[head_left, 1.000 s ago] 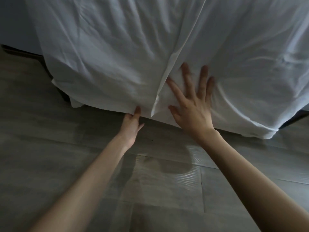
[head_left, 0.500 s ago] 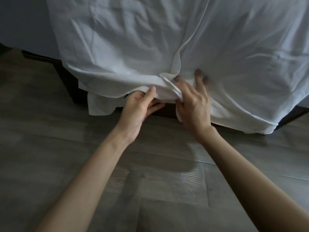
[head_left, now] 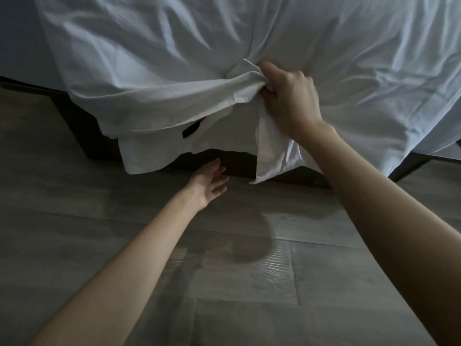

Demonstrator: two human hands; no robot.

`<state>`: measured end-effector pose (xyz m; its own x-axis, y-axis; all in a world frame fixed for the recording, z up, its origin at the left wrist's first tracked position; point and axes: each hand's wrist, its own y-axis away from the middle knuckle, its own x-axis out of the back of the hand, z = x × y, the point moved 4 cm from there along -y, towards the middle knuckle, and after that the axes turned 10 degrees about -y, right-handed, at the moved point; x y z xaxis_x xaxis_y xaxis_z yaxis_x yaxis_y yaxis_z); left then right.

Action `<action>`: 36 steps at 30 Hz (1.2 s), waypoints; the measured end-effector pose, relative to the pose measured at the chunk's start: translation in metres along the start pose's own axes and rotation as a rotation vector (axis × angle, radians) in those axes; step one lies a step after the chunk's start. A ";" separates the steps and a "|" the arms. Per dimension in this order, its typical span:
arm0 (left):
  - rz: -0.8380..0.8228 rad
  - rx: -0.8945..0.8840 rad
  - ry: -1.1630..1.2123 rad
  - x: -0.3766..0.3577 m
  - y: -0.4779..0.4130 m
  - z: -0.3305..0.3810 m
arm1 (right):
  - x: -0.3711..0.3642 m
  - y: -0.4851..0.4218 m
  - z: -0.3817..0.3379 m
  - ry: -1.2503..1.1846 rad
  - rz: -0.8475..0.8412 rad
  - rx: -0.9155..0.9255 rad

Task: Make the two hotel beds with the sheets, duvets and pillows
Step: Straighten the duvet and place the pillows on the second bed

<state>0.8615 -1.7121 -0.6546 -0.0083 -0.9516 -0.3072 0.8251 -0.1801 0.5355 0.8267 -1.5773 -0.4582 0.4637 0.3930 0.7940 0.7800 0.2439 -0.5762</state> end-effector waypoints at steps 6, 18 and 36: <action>-0.038 -0.119 -0.018 -0.030 -0.037 0.006 | -0.004 -0.008 0.011 0.004 -0.029 0.043; -0.037 -0.115 0.248 -0.041 -0.036 -0.010 | -0.008 0.003 0.009 -0.120 0.097 0.056; 0.262 0.054 -0.034 -0.073 0.247 0.127 | 0.131 -0.005 -0.080 -0.463 -0.944 -0.320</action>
<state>0.9944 -1.7187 -0.3999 0.1817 -0.9752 -0.1267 0.7703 0.0610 0.6348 0.9172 -1.5979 -0.3363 -0.5274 0.4797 0.7012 0.8418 0.4067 0.3550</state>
